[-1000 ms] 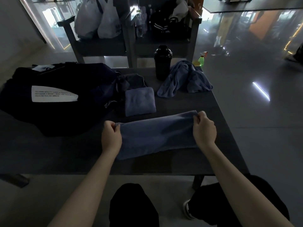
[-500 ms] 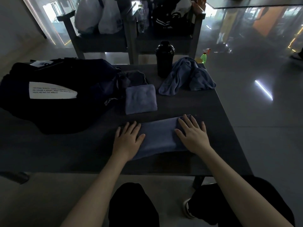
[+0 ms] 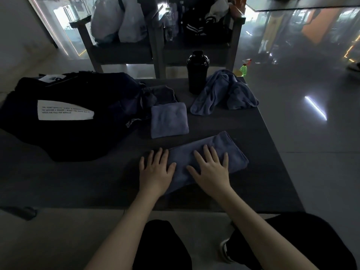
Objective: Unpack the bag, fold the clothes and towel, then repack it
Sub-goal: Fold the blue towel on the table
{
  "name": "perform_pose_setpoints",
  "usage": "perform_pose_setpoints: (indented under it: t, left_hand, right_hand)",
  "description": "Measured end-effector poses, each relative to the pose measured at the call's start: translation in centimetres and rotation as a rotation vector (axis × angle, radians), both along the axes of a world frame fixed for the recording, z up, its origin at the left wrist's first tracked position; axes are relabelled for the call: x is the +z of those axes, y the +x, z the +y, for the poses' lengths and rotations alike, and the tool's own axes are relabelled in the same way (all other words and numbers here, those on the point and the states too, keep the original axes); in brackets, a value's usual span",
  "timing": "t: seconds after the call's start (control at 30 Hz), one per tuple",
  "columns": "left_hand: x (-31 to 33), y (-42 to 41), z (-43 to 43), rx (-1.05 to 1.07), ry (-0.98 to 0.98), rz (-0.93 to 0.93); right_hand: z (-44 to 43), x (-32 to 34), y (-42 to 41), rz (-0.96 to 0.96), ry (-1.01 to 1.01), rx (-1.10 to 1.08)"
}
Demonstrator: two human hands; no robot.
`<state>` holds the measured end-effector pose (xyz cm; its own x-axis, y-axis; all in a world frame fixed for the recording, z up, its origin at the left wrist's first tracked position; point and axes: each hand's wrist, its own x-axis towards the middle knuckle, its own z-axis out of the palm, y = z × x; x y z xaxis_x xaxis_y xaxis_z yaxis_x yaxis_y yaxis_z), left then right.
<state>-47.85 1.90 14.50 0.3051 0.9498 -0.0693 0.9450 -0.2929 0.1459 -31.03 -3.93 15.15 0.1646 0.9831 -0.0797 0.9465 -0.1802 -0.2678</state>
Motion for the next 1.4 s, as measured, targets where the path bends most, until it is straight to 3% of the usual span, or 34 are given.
perform_pose_setpoints:
  t: [0.2,0.33,0.43,0.5,0.7,0.87,1.07,1.23,1.4]
  left_hand:
    - [0.0,-0.4,-3.6,-0.021,-0.019,0.017]
    - [0.2,0.3,-5.4,-0.022,-0.051,0.028]
    - [0.9,0.7,-6.5,-0.025,-0.011,0.068]
    - [1.2,0.6,-7.1,-0.045,0.001,0.067]
    - [1.7,-0.9,-8.4,-0.1,-0.021,-0.017]
    - [2.1,-1.2,-9.1,-0.135,-0.024,-0.059]
    - [2.5,-1.7,-9.4,-0.199,-0.099,-0.103]
    - [2.8,-2.6,-8.4,-0.287,-0.134,-0.16]
    - [3.2,-3.0,-6.4,-0.463,-0.086,-0.041]
  right_hand:
    - [1.2,-0.1,4.6,-0.063,-0.042,0.248]
    - [1.1,1.0,6.1,-0.139,0.098,0.137]
    - [-1.5,1.4,3.5,0.034,0.247,0.244]
    - [-4.2,0.2,2.6,0.062,0.136,0.385]
    - [-7.5,0.1,4.0,-0.088,0.189,0.375]
    - [-10.2,-0.3,4.0,-0.127,0.022,0.461]
    - [-10.8,-0.8,3.7,-0.169,0.115,0.37]
    - [-10.5,-0.5,4.5,-0.053,0.186,0.356]
    - [-9.4,0.8,5.1,0.165,0.163,0.256]
